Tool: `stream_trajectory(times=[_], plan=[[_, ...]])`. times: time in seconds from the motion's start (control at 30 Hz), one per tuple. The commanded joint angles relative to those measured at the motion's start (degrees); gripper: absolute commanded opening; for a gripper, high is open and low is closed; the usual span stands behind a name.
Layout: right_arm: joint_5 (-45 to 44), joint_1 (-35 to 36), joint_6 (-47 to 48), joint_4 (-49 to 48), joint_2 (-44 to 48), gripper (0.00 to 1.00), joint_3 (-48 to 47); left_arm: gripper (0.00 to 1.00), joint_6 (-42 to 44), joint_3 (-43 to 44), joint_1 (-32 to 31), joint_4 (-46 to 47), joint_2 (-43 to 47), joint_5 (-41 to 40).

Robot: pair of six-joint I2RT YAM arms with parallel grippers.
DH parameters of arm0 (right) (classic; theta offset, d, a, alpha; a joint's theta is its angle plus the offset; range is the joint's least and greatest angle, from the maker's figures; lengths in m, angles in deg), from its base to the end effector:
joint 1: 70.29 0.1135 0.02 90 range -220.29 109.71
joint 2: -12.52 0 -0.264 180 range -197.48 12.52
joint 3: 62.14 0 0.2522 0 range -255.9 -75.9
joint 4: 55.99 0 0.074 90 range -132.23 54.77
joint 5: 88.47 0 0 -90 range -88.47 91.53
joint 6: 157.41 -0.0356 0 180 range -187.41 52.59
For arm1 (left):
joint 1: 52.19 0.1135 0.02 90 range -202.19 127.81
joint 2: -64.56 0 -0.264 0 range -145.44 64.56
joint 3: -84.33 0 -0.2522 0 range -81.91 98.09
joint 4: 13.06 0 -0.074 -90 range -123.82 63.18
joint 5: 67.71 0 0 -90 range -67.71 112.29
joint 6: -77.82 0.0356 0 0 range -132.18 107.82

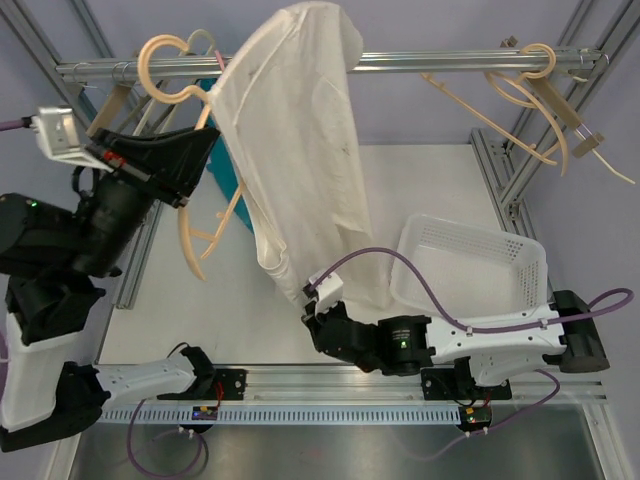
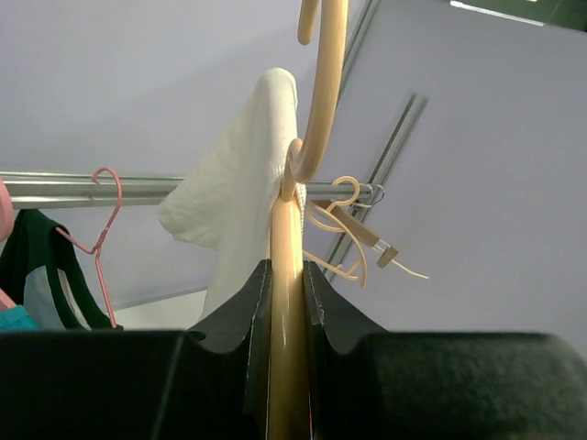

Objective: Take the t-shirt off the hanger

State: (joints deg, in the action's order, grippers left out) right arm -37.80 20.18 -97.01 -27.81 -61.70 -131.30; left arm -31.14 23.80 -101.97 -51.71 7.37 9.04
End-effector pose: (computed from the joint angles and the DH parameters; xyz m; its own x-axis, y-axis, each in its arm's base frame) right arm 0.0202 0.2845 0.2896 -0.3803 -0.2179 -0.8988 -0.6785 0.7261 0.1111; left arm 0.0668 -0.0664 0.6022 0.0474 -0.5458 -0.8366 0.6588 0.6466 -0.3846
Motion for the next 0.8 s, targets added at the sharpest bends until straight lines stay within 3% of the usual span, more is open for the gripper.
stream_trajectory(times=[0.0, 0.2, 0.4, 0.6, 0.77], plan=[[-1.9, -1.0, 0.2, 5.3, 3.9, 0.00, 1.4, 0.00, 0.5, 2.0, 0.3, 7.0, 4.3, 2.3], [-7.2, -1.0, 5.1, 10.0, 17.8, 0.00, -3.4, 0.00, -6.6, -17.2, 0.3, 5.2, 15.1, 9.7], [-9.6, -3.5, 13.6, 9.7, 30.3, 0.00, -5.8, 0.00, -11.2, -26.0, 0.3, 3.5, 21.1, 19.5], [7.6, -18.9, 21.1, 7.4, 30.3, 0.00, -5.9, 0.00, -14.5, -29.6, 0.3, 3.0, 23.4, 29.2], [12.2, -22.4, 23.8, 1.3, 32.4, 0.00, -1.2, 0.00, -15.8, -32.2, 0.3, 1.7, 26.9, 29.8]])
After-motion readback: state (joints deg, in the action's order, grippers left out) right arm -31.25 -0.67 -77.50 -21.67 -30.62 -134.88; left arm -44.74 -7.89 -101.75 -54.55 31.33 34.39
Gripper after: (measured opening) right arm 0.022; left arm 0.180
